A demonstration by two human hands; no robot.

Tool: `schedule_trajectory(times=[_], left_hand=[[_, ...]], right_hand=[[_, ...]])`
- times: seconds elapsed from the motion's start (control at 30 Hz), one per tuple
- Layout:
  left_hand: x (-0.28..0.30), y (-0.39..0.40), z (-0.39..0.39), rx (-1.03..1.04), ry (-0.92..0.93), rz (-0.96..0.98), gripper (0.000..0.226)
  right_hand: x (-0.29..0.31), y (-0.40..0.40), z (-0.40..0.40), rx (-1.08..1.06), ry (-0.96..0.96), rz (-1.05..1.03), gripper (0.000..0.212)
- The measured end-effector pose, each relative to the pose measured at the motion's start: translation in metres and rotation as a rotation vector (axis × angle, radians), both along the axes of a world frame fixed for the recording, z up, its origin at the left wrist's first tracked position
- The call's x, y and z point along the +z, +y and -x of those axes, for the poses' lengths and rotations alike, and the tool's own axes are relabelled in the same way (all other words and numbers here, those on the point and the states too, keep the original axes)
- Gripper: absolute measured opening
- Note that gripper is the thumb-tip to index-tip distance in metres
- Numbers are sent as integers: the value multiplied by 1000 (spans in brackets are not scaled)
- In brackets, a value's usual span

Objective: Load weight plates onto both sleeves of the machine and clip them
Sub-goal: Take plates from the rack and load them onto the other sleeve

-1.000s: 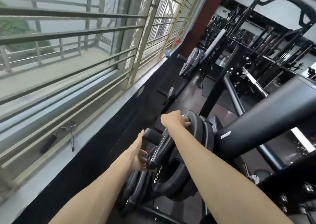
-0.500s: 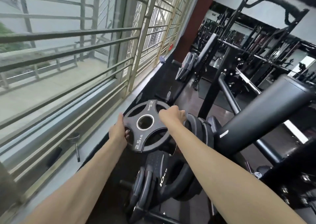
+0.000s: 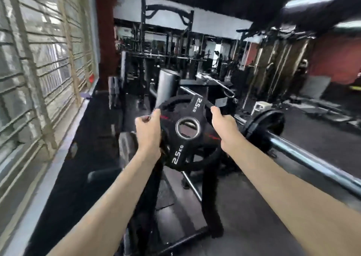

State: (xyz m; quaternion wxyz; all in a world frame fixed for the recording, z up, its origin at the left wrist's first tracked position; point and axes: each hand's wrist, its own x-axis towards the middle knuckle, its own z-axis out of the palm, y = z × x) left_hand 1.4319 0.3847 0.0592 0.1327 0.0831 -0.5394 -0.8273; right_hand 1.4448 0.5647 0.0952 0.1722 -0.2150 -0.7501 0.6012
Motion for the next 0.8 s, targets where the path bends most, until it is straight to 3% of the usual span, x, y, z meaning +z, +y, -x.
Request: schedule_trajectory(times=[0.13, 0.23, 0.4, 0.5, 0.57, 0.67, 0.8], left_hand=[[13, 122, -49, -259, 45, 14, 45], [19, 208, -101, -377, 93, 53, 28], [18, 323, -177, -493, 132, 57, 23], [15, 366, -211, -513, 110, 117, 38], [11, 387, -227, -512, 116, 188, 35], [2, 404, -240, -547, 115, 224, 21], [-13, 421, -233, -599, 78, 283, 29]], right_hand=[[5, 124, -82, -213, 29, -35, 51], [9, 205, -150, -333, 52, -54, 42], [11, 302, -249, -481, 82, -31, 41], [-5, 342, -284, -493, 77, 71, 47], [-20, 365, -298, -483, 69, 170, 54], [-37, 383, -309, -451, 40, 279, 48], [-58, 394, -303, -388, -54, 375, 56]])
